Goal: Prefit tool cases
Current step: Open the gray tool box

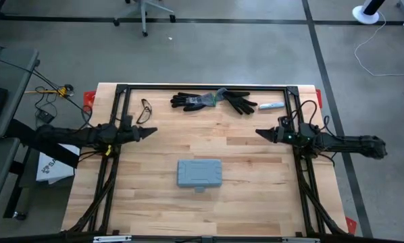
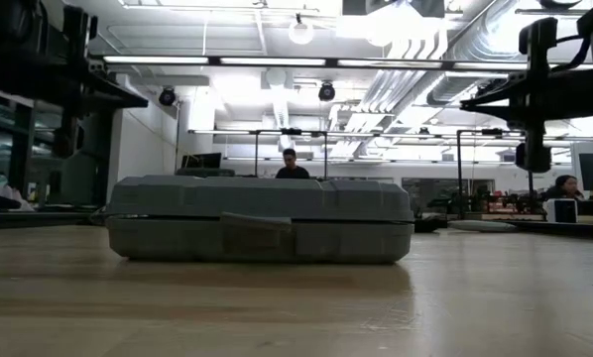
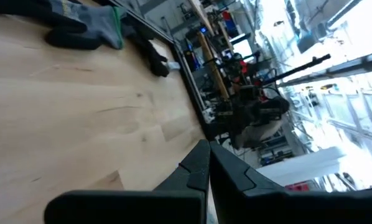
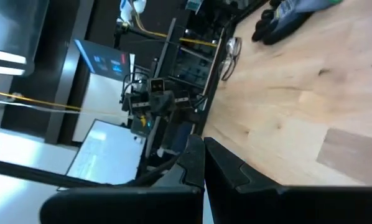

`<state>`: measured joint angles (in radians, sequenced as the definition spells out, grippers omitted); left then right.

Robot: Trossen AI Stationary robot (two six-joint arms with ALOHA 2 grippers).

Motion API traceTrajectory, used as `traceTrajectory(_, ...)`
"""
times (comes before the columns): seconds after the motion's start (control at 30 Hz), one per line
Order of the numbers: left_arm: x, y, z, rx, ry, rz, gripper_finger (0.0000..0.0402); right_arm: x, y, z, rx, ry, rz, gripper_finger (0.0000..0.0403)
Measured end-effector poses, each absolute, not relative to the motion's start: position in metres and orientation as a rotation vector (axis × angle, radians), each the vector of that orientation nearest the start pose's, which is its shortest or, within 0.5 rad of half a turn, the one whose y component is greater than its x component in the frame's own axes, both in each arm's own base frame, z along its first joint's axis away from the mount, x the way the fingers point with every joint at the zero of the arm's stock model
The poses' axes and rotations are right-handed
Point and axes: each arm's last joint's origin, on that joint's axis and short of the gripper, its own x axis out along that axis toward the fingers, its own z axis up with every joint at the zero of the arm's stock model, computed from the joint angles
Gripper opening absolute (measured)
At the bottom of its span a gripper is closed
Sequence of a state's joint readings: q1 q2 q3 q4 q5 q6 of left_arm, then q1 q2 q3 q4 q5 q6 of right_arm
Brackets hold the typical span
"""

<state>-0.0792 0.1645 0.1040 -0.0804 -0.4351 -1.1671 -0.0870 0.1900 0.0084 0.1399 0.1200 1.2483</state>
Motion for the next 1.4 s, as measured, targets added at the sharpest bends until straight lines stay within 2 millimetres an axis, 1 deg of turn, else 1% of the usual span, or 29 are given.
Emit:
traceTrajectory(0.1,0.105,0.003,0.184,-1.107,-0.120,0.344,0.0000,0.108,-0.013,0.169,1.245,-0.130,-0.174,0.0000)
traceTrajectory(0.17,0.108,0.002,0.192,-1.078,-0.158,0.266,0.0000,0.108,-0.012,0.181,1.209,-0.171,-0.138,0.0000)
traceTrajectory(0.23,0.110,0.001,0.206,-1.047,-0.183,0.218,0.0000,0.105,-0.011,0.210,1.135,-0.223,-0.087,0.0000)
traceTrajectory(0.3,0.113,0.001,0.228,-0.994,-0.183,0.206,0.0000,0.101,-0.011,0.247,1.048,-0.229,-0.083,0.0000)
traceTrajectory(0.37,0.119,0.000,0.252,-0.913,-0.146,0.217,0.0000,0.099,-0.011,0.281,0.958,-0.163,-0.134,0.0000)
traceTrajectory(0.47,0.133,0.000,0.291,-0.760,-0.085,0.239,0.0000,0.104,-0.012,0.333,0.829,-0.062,-0.203,0.0000)
traceTrajectory(0.57,0.150,0.000,0.333,-0.614,-0.051,0.214,0.0000,0.119,-0.014,0.382,0.713,0.000,-0.223,0.0000)
traceTrajectory(0.63,0.162,0.000,0.359,-0.540,-0.029,0.191,0.0000,0.135,-0.015,0.410,0.638,0.044,-0.209,0.0000)
traceTrajectory(0.73,0.181,0.000,0.383,-0.451,0.050,0.193,0.0000,0.162,-0.016,0.440,0.550,0.110,-0.174,0.0000)
traceTrajectory(0.83,0.200,0.000,0.393,-0.402,0.151,0.213,0.0000,0.190,-0.017,0.454,0.498,0.206,-0.149,0.0000)
traceTrajectory(0.9,0.212,-0.001,0.394,-0.383,0.215,0.225,0.0000,0.209,-0.018,0.456,0.475,0.281,-0.135,0.0000)
traceTrajectory(0.97,0.224,-0.001,0.387,-0.373,0.286,0.238,0.0000,0.226,-0.019,0.450,0.455,0.375,-0.136,0.0000)
traceTrajectory(1.03,0.235,-0.003,0.378,-0.371,0.348,0.219,0.0000,0.243,-0.021,0.438,0.445,0.472,-0.146,0.0000)
traceTrajectory(1.13,0.248,-0.005,0.365,-0.403,0.433,0.171,0.0000,0.263,-0.022,0.415,0.451,0.626,-0.159,0.0000)
traceTrajectory(1.2,0.256,-0.007,0.356,-0.434,0.491,0.140,0.0000,0.276,-0.019,0.397,0.445,0.717,-0.165,0.0000)
traceTrajectory(1.27,0.261,-0.010,0.350,-0.460,0.529,0.087,0.0000,0.289,-0.015,0.375,0.425,0.795,-0.158,0.0000)
traceTrajectory(1.33,0.264,-0.016,0.352,-0.453,0.513,0.020,0.0000,0.304,-0.008,0.347,0.408,0.855,-0.142,0.0000)
traceTrajectory(1.4,0.262,-0.024,0.361,-0.427,0.442,-0.029,0.0000,0.319,0.000,0.317,0.408,0.892,-0.121,0.0000)
